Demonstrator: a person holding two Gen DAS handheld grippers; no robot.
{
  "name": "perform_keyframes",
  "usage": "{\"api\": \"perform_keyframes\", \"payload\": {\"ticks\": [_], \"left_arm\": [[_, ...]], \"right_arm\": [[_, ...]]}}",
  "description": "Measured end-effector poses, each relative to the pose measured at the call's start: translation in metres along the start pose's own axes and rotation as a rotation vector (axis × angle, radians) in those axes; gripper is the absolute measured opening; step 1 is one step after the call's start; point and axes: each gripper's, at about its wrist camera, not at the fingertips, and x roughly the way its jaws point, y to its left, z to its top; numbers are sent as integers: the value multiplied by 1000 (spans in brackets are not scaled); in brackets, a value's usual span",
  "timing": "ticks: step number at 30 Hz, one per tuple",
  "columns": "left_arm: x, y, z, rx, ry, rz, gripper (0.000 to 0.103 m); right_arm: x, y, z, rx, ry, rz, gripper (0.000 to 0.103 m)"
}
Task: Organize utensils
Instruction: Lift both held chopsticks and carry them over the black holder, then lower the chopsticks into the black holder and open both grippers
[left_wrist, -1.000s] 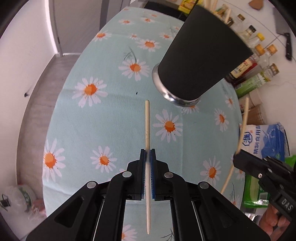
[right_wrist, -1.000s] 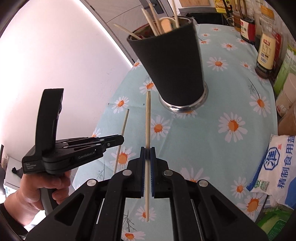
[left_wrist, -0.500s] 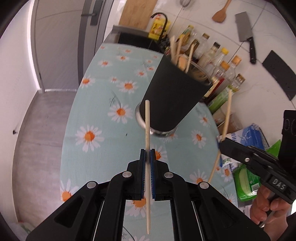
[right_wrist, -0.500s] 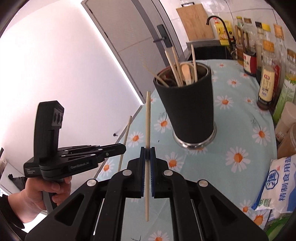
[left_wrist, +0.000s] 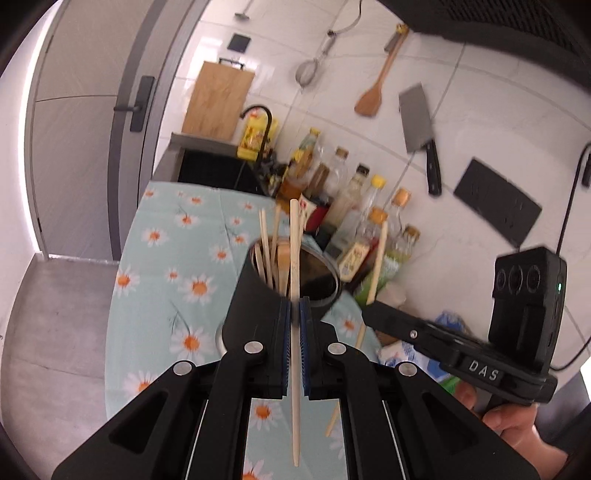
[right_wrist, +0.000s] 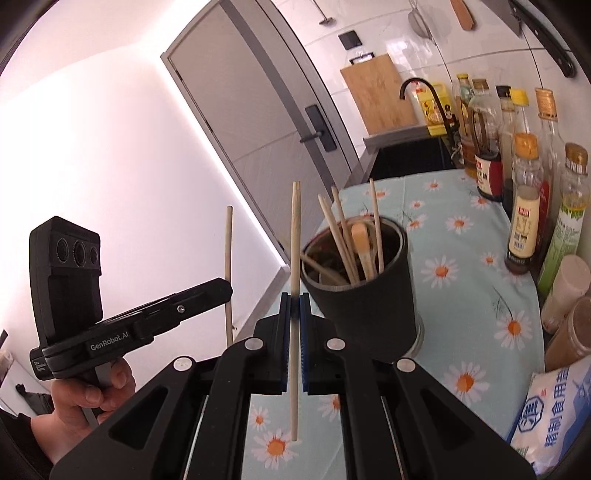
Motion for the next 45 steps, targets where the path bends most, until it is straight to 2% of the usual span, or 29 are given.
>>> {"api": "perform_keyframes", "payload": {"ticks": [13, 21, 27, 33, 40, 45], "left_arm": [[10, -7, 58, 88, -106, -68, 4], [12, -5, 90, 91, -211, -129, 4], [26, 1, 103, 54, -252, -164, 4], [39, 7, 106, 55, -298, -156, 4], [60, 21, 89, 33, -297, -131, 4], [70, 29, 74, 15, -282, -123, 4]], "right_arm": [[0, -1, 56, -44, -132, -3, 6], [-4, -6, 82, -26, -219, -33, 6], [-3, -12, 94, -23, -265, -88, 6], [9, -28, 93, 6, -286, -141, 6], [37, -49, 78, 32, -241, -151, 6], [50, -49, 69, 10, -217, -180, 6]]}}
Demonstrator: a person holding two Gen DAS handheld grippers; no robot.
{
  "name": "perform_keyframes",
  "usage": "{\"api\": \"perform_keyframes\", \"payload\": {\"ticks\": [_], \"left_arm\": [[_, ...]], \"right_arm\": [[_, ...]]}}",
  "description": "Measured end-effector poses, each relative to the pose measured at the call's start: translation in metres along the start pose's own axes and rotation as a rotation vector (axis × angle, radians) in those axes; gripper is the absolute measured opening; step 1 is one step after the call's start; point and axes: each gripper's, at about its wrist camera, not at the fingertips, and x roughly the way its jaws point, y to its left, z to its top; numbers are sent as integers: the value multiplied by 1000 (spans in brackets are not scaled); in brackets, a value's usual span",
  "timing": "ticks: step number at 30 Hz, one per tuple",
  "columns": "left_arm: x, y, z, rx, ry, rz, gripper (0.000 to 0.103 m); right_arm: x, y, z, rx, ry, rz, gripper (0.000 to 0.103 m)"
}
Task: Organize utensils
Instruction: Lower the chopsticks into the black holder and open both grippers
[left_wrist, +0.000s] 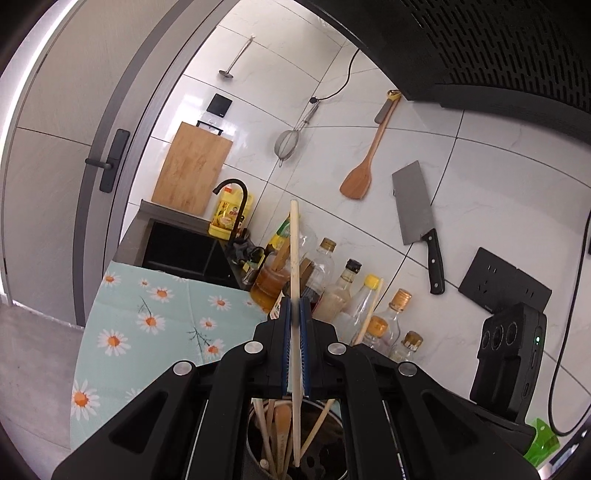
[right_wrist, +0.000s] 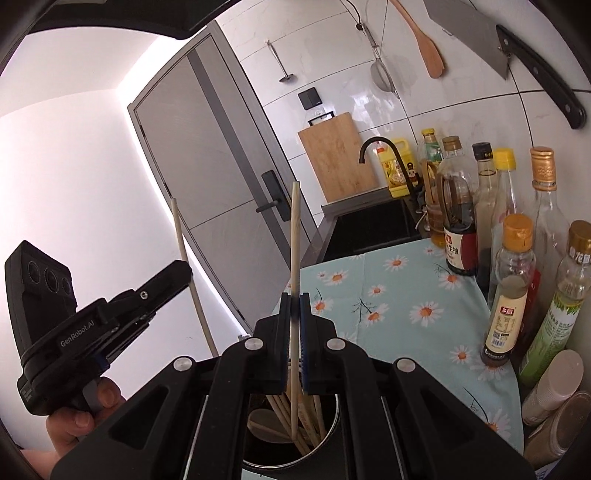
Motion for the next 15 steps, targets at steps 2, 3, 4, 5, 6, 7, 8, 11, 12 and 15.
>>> {"api": "perform_keyframes", "payload": {"ticks": [2, 3, 4, 5, 6, 7, 8, 11, 12, 15], "left_arm": [[1, -1, -8, 13, 9, 18, 4], [1, 0, -12, 7, 14, 12, 4], [1, 0, -15, 7, 16, 12, 4], [1, -1, -19, 13, 20, 18, 4], [1, -2, -22, 19, 21, 17, 4], [0, -4, -27, 33, 20, 21, 4], [-1, -6, -30, 47, 21, 29, 4], [-2, -9, -40, 63, 39, 39, 4], [-2, -10, -42, 64, 48, 40, 4], [-10, -16, -49, 89, 33, 48, 4]], "right_arm": [[1, 6, -5, -39, -1, -15, 6], [2, 9, -8, -57, -1, -27, 6], [3, 13, -12, -86, 0, -42, 6], [3, 15, -15, -105, 3, -51, 6], [4, 18, -19, -124, 7, -58, 6], [4, 22, -23, -151, 10, -70, 6], [4, 24, -26, -173, 9, -80, 6], [3, 27, -34, -193, 16, -87, 6], [2, 26, -36, -189, 18, -86, 6], [-1, 23, -40, -170, 19, -85, 6]]}}
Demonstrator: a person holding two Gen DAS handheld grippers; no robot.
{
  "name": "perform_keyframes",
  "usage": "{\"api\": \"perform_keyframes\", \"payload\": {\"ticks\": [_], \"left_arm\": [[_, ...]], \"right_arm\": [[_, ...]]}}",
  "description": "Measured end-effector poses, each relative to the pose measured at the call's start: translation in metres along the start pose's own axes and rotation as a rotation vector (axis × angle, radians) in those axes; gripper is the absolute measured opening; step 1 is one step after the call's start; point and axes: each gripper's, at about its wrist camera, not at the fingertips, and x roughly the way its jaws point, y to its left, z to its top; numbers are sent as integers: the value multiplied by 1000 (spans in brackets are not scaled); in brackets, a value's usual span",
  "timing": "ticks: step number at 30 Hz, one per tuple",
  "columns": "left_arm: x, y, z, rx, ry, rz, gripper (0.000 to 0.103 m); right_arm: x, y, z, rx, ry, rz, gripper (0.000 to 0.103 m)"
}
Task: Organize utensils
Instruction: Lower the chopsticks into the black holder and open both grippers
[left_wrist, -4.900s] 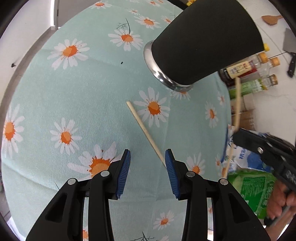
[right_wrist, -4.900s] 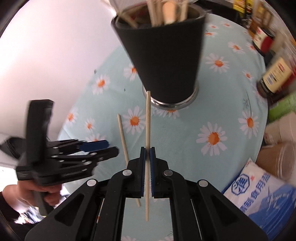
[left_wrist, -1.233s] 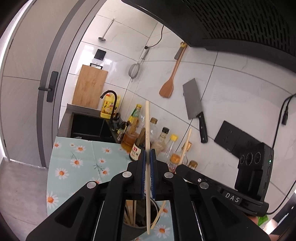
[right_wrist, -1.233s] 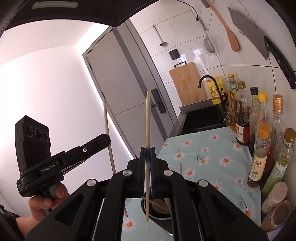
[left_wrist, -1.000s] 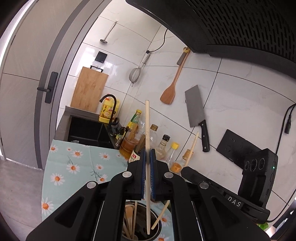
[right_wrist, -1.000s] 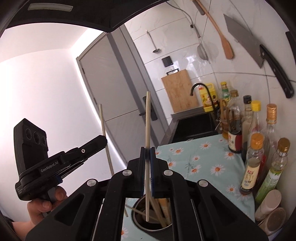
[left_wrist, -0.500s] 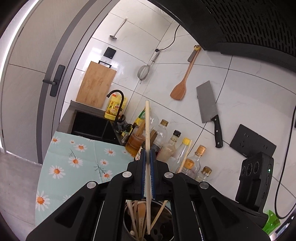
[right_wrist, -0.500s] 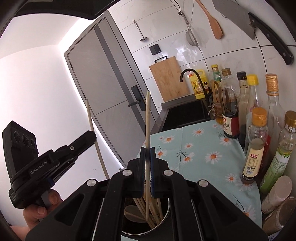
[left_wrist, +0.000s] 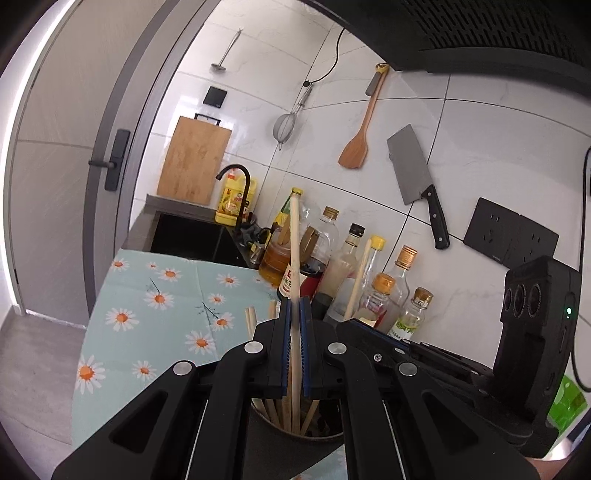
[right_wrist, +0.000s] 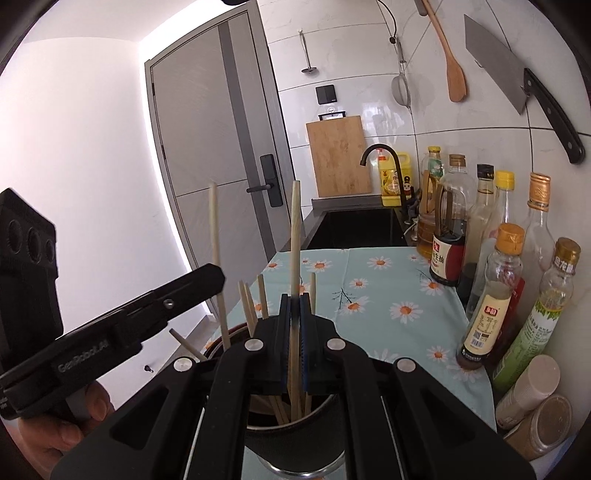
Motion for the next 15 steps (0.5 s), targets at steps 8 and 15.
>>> {"api": "perform_keyframes", "payload": {"ticks": [8, 15], "left_arm": [[-15, -8, -7, 7, -2, 19, 5], [-38, -23, -4, 29, -30, 32, 5]], "right_arm": [[-22, 3, -4, 7, -22, -17, 29], [-57, 5, -5, 11, -56, -16, 29]]}}
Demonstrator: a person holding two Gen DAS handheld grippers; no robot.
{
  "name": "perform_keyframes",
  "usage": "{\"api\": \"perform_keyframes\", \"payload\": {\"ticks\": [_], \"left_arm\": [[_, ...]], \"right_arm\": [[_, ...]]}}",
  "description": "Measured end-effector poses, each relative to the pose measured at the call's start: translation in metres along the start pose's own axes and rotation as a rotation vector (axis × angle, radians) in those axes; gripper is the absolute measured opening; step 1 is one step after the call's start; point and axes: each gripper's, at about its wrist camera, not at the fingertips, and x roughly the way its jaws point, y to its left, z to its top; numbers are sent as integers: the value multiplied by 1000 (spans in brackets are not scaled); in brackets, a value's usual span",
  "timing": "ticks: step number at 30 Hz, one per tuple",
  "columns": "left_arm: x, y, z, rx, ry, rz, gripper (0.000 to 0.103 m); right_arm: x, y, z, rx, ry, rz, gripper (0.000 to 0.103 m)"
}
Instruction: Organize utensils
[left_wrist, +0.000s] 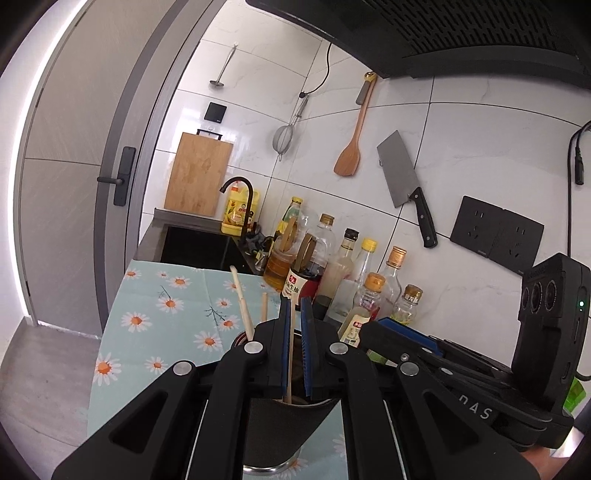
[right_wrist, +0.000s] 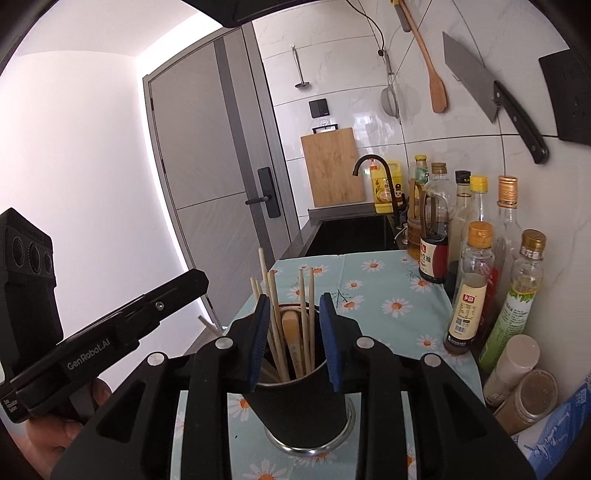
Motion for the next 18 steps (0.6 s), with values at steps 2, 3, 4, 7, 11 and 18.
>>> {"api": "perform_keyframes", "payload": {"ticks": [2, 3, 4, 7, 11, 18], "left_arm": [[-5, -4, -1, 4, -2, 5, 5], [-8, -6, -1, 4, -2, 7, 5], [-11, -8, -2, 6, 0, 11, 5], [-18, -11, -4, 7, 2, 16, 5], [-26, -13, -8, -9, 16, 32, 5], [-50, -26, -21, -16, 56, 52, 29]], "right_arm": [[-7, -1, -1, 2, -1, 0, 29], [-11, -1, -1, 7, -4, 1, 29], [-14, -2, 0, 12, -8, 1, 29], [-21, -4, -2, 24, -7, 11, 29], [-30, -4, -7, 32, 7, 23, 31], [-55, -8, -21, 58, 33, 46, 40]]}}
